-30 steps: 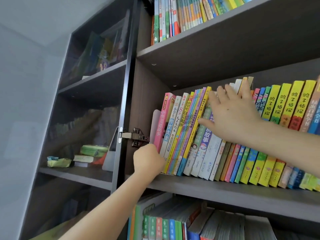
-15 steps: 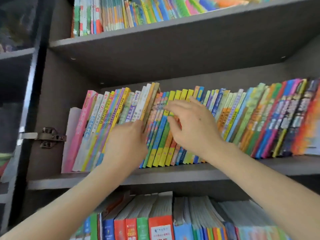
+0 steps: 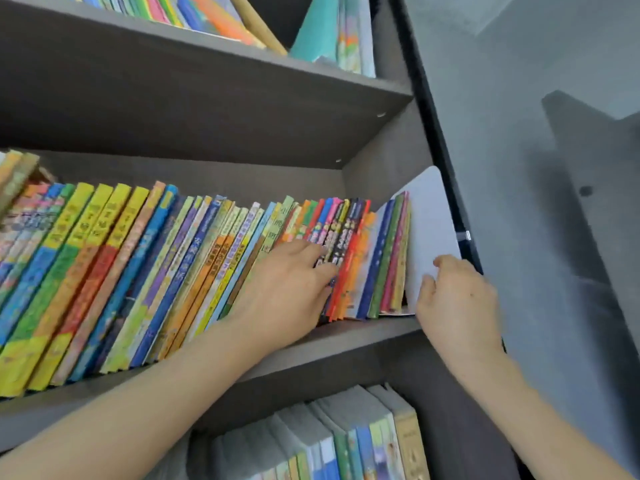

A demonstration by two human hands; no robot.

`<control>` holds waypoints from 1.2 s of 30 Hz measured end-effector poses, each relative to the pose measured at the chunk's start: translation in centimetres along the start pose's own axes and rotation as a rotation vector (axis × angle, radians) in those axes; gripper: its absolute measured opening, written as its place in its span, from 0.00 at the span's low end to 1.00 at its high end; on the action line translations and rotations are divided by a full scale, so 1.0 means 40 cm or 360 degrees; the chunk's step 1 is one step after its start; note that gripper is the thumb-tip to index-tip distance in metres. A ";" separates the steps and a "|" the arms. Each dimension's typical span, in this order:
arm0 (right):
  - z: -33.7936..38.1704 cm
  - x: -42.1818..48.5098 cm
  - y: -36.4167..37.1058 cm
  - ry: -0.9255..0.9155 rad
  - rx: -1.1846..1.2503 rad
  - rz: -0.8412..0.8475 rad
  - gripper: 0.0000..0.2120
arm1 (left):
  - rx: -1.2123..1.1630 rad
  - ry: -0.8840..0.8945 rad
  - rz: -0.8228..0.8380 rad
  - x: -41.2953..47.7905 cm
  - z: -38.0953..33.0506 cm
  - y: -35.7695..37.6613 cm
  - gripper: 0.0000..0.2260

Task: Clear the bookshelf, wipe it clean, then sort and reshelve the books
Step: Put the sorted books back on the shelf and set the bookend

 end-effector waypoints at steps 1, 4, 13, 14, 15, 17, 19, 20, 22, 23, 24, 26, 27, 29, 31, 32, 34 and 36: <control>-0.015 0.013 -0.013 -0.0010 -0.0079 -0.0076 0.07 | -0.0004 0.0027 -0.0001 0.024 -0.012 0.018 0.07; -0.034 0.044 -0.065 0.0014 -0.0216 -0.0332 0.09 | -0.0028 0.0117 -0.0003 0.077 -0.031 0.052 0.11; -0.103 0.137 -0.018 -0.0065 -0.0450 0.0303 0.15 | -0.0069 0.0589 0.0127 0.174 -0.103 0.164 0.22; -0.106 0.150 -0.012 -0.0091 -0.0523 0.0380 0.18 | -0.0056 0.0601 0.0180 0.184 -0.103 0.172 0.22; -0.106 0.160 -0.007 -0.0112 -0.0552 0.0443 0.20 | -0.0035 0.0612 0.0188 0.196 -0.103 0.177 0.23; -0.108 0.164 0.012 -0.0142 -0.0452 0.0556 0.20 | 0.0027 0.0644 0.0173 0.220 -0.103 0.185 0.23; -0.116 0.160 0.039 -0.0052 -0.0102 0.0763 0.15 | 0.0092 0.0678 0.0143 0.240 -0.096 0.194 0.24; -0.125 0.158 0.055 0.0053 0.0135 0.0874 0.12 | 0.0117 0.0696 0.0132 0.247 -0.092 0.197 0.25; -0.133 0.154 0.081 0.0234 0.0468 0.0999 0.12 | 0.0148 0.0742 0.0090 0.250 -0.083 0.203 0.24; -0.134 0.152 0.093 0.0271 0.0536 0.1022 0.12 | 0.0173 0.0767 0.0056 0.248 -0.076 0.203 0.24; -0.132 0.151 0.108 0.0290 0.0570 0.1031 0.12 | 0.0198 0.0786 0.0029 0.245 -0.068 0.203 0.23; -0.123 0.151 0.140 0.0285 0.0584 0.1028 0.14 | 0.0242 0.0788 -0.0010 0.234 -0.050 0.209 0.21; -0.119 0.151 0.154 0.0269 0.0579 0.1024 0.13 | 0.0259 0.0774 -0.0016 0.230 -0.045 0.211 0.21; -0.108 0.151 0.180 0.0236 0.0570 0.1050 0.09 | 0.0325 0.0731 -0.0006 0.226 -0.037 0.212 0.21; -0.092 0.153 0.203 0.0198 0.0581 0.1109 0.10 | 0.0405 0.0696 0.0023 0.224 -0.024 0.206 0.23; -0.084 0.159 0.214 0.0154 0.0584 0.1130 0.13 | 0.0434 0.0667 0.0039 0.224 -0.014 0.198 0.24; -0.062 0.177 0.230 0.0071 0.0596 0.1155 0.14 | 0.0493 0.0582 0.0093 0.226 0.015 0.182 0.24; -0.033 0.188 0.243 -0.0033 0.0585 0.1180 0.16 | 0.0576 0.0460 0.0156 0.221 0.042 0.170 0.25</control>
Point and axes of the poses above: each hand's wrist, its own x-axis towards the middle knuckle, its own y-axis out of the palm, z = x × y, the point moved 2 cm from there along x, towards the middle knuckle, and after that the axes turned 6 degrees about -z, right-handed, at the moved point
